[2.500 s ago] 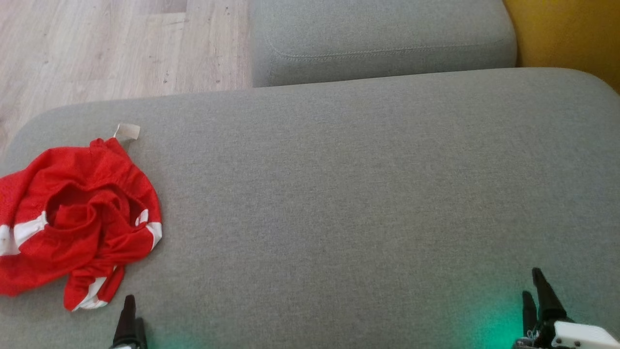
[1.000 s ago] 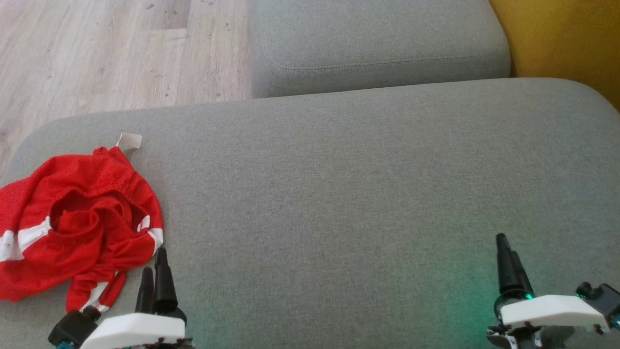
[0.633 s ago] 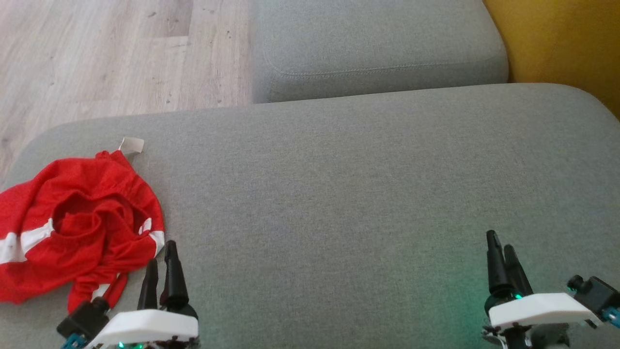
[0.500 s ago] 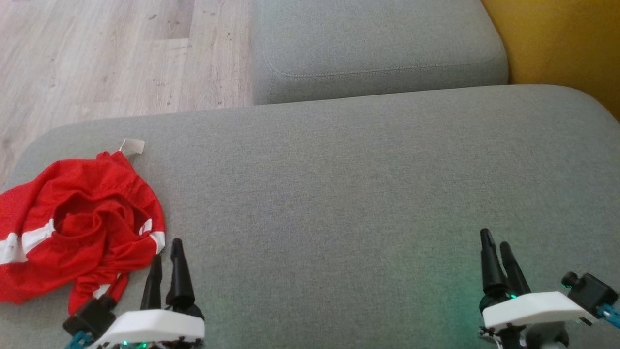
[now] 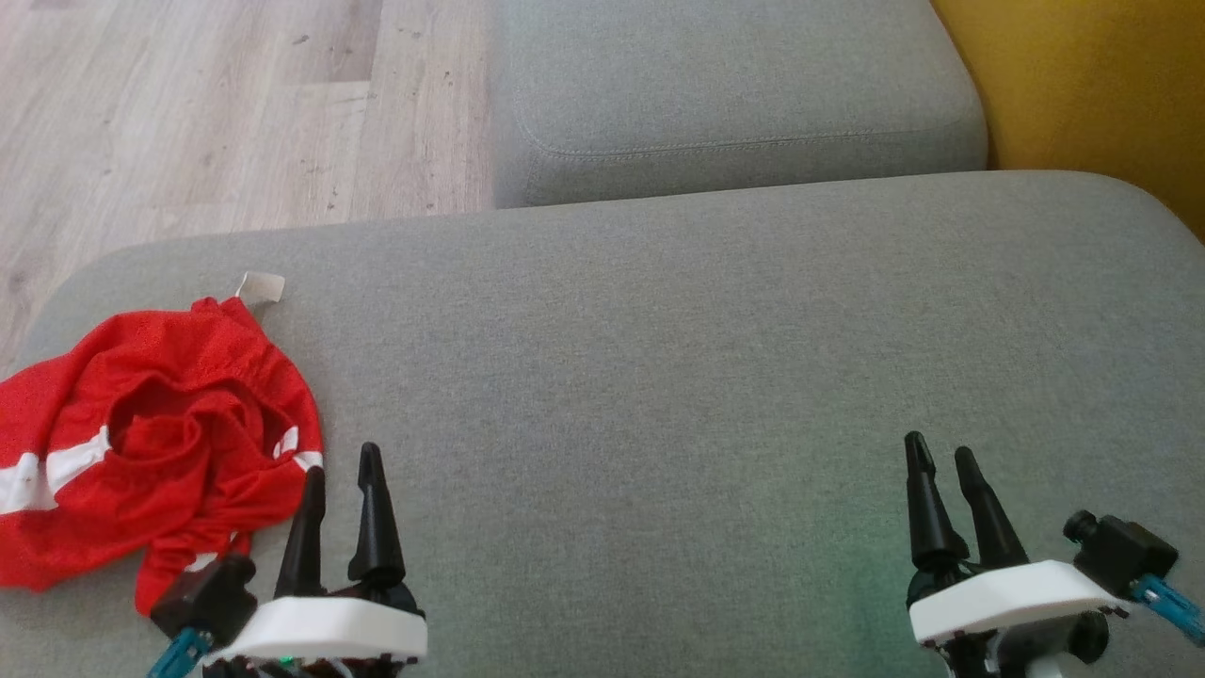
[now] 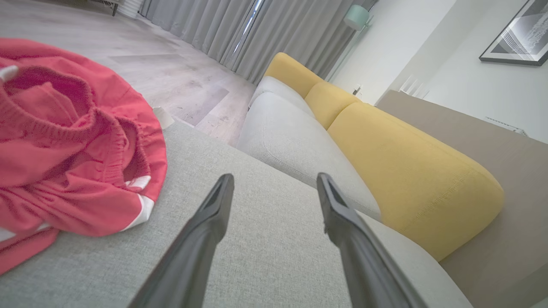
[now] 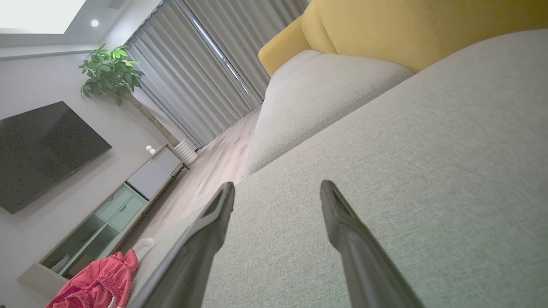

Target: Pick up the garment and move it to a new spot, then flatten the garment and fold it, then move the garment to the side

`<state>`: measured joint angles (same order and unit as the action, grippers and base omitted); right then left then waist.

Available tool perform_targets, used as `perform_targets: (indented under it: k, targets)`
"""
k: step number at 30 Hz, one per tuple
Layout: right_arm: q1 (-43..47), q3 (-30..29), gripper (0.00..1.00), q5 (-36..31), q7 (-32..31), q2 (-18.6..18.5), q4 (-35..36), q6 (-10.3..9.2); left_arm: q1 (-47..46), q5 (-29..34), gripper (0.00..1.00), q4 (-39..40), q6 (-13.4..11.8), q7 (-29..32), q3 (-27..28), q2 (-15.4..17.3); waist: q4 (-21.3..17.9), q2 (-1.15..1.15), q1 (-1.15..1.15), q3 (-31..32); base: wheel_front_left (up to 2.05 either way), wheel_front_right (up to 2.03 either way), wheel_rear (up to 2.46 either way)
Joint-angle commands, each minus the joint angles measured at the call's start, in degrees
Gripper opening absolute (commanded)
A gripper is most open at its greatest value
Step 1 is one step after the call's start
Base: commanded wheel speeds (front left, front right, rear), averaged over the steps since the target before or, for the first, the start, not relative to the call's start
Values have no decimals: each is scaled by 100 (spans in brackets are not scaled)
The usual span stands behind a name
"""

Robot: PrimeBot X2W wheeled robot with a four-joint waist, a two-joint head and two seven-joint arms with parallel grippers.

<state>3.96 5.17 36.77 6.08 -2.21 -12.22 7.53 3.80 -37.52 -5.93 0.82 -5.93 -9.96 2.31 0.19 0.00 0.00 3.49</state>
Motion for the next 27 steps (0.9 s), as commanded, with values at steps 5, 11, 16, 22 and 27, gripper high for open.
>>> perform_targets:
  k: [5, 11, 16, 22, 27]
  targets:
    - [-278, 185, 100, -526, 155, -43, 338, -3, -244, 489, 100, 337, -113, -165, -11, 58, 4, 0, 0, 4, 0, 0, 0]
    - [-295, 268, 100, -999, 256, -46, 434, -3, -269, 942, 100, 391, -176, -267, -112, 64, 15, 0, 0, 3, 0, 0, 0]
    - [-298, 343, 100, -1387, 340, -49, 502, -3, -298, 1329, 100, 451, -249, -352, -215, 68, 30, 0, 0, 13, 0, 0, 0]
    - [-285, 346, 100, -1853, 442, -52, 514, -3, -266, 1750, 100, 370, -411, -454, -245, 83, 33, 0, 0, 55, 0, 0, 0]
    - [-252, 264, 100, -2178, 526, -55, 469, -4, -250, 2013, 100, 228, -555, -539, -206, 78, 32, 0, 0, 98, 0, 0, 0]
